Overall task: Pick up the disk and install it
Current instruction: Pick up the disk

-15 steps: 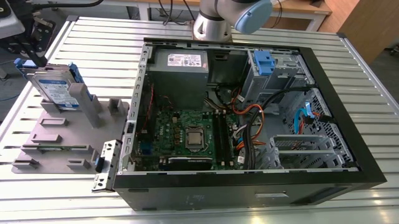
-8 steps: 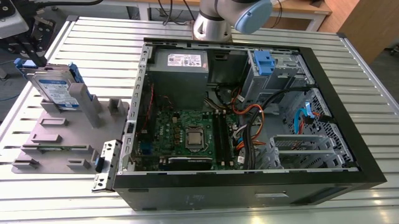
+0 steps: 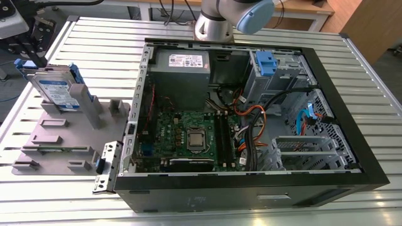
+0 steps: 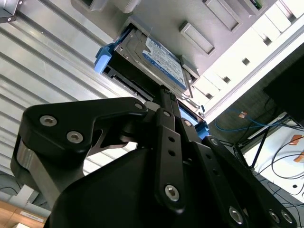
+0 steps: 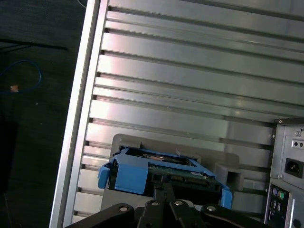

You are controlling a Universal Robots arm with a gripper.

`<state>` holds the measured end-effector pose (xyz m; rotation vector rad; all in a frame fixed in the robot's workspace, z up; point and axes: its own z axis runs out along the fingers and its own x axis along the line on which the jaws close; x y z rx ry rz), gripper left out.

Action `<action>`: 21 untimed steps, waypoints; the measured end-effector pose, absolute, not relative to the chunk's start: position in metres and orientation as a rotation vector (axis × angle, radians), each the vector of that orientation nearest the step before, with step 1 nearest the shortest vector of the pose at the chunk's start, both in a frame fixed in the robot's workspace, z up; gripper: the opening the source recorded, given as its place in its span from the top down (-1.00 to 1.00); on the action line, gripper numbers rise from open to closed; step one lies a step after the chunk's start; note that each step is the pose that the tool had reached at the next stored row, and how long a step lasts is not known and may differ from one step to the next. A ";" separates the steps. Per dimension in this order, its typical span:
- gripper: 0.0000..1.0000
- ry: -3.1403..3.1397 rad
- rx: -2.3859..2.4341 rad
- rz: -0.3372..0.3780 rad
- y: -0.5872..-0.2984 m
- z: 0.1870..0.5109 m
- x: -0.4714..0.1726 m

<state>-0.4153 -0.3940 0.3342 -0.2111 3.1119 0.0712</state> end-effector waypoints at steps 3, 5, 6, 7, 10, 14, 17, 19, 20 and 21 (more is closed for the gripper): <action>0.79 3.111 -0.217 0.071 -0.394 0.334 -0.415; 0.79 3.110 -0.236 0.072 -0.394 0.334 -0.415; 0.79 3.110 -0.250 0.072 -0.394 0.334 -0.415; 0.79 3.109 -0.264 0.072 -0.394 0.334 -0.415; 0.79 3.105 -0.312 0.072 -0.394 0.334 -0.415; 0.79 3.104 -0.320 0.072 -0.394 0.334 -0.415; 0.79 3.104 -0.320 0.072 -0.394 0.334 -0.415; 0.79 3.103 -0.332 0.073 -0.394 0.334 -0.415; 0.79 3.102 -0.346 0.073 -0.394 0.334 -0.415; 0.79 3.100 -0.364 0.073 -0.394 0.334 -0.415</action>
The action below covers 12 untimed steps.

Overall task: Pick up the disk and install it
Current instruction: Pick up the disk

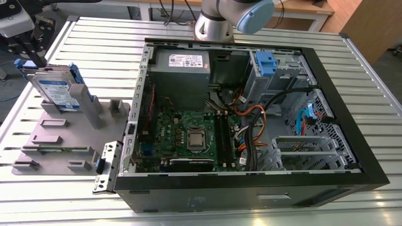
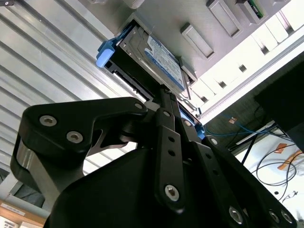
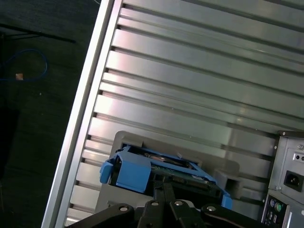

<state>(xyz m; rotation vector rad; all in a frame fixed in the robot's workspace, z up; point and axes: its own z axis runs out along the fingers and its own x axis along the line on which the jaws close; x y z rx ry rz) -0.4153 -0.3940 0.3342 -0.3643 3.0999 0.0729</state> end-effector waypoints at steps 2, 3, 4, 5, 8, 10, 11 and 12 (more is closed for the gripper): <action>0.79 3.097 -0.395 0.073 -0.394 0.334 -0.415; 0.79 3.096 -0.396 0.073 -0.394 0.334 -0.415; 0.79 3.097 -0.396 0.073 -0.394 0.334 -0.415; 0.79 3.096 -0.398 0.073 -0.394 0.334 -0.415; 0.79 3.096 -0.399 0.073 -0.394 0.334 -0.415; 0.79 3.096 -0.399 0.073 -0.394 0.334 -0.415; 0.79 3.096 -0.399 0.073 -0.394 0.334 -0.415; 0.79 3.096 -0.399 0.073 -0.394 0.334 -0.415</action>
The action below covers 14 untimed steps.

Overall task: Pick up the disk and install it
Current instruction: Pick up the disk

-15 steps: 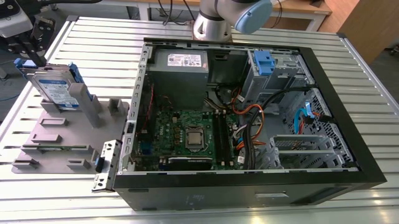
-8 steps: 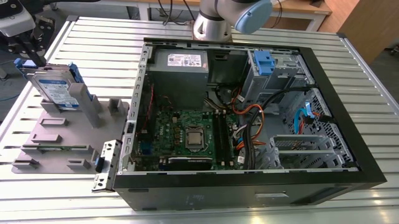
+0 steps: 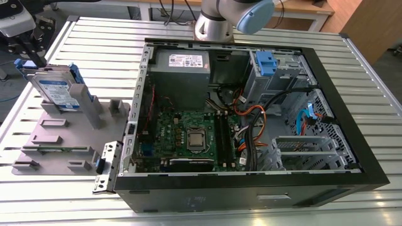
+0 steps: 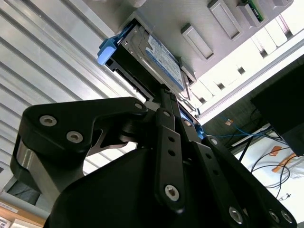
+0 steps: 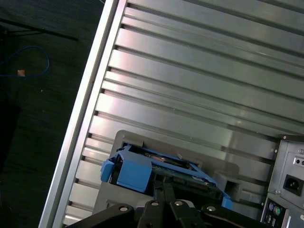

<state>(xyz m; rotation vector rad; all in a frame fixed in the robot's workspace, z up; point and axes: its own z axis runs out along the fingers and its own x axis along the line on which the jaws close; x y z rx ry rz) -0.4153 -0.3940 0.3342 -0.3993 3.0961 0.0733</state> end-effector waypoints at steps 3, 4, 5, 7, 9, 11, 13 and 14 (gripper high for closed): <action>0.79 3.096 -0.399 0.073 -0.394 0.334 -0.415; 0.79 3.096 -0.400 0.073 -0.394 0.334 -0.415; 0.79 3.096 -0.402 0.073 -0.394 0.334 -0.415; 0.79 3.094 -0.419 0.073 -0.394 0.334 -0.415; 0.79 3.089 -0.456 0.074 -0.394 0.334 -0.415; 0.79 3.083 -0.503 0.074 -0.394 0.334 -0.415; 0.79 3.074 -0.557 0.075 -0.394 0.334 -0.415; 0.79 3.069 -0.585 0.075 -0.394 0.334 -0.415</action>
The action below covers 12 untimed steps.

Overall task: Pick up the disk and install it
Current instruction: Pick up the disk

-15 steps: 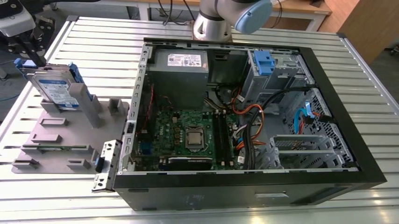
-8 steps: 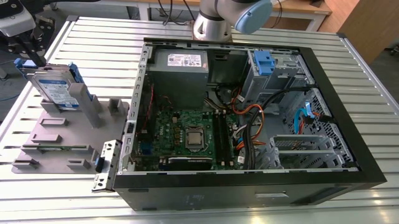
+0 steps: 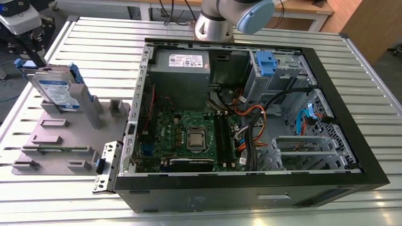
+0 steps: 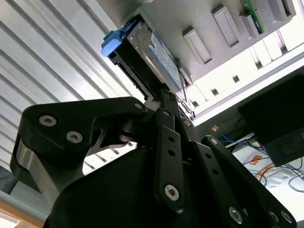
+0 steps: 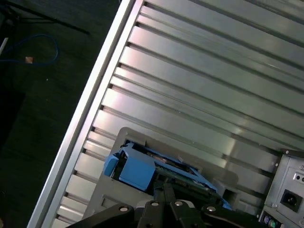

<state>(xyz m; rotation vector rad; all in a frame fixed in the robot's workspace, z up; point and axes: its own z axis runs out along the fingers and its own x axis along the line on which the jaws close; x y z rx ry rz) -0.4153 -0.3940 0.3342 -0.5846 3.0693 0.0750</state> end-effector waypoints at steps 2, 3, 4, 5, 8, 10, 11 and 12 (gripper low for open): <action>0.79 3.059 -0.640 0.075 -0.394 0.334 -0.415; 0.79 3.054 -0.667 0.076 -0.394 0.334 -0.415; 0.79 3.048 -0.695 0.076 -0.394 0.334 -0.415; 0.79 3.042 -0.723 0.076 -0.394 0.334 -0.415; 0.79 3.023 -0.805 0.077 -0.394 0.334 -0.415; 0.79 3.008 -0.862 0.077 -0.394 0.334 -0.415; 0.79 3.001 -0.888 0.077 -0.394 0.334 -0.415; 0.79 2.993 -0.915 0.077 -0.394 0.334 -0.415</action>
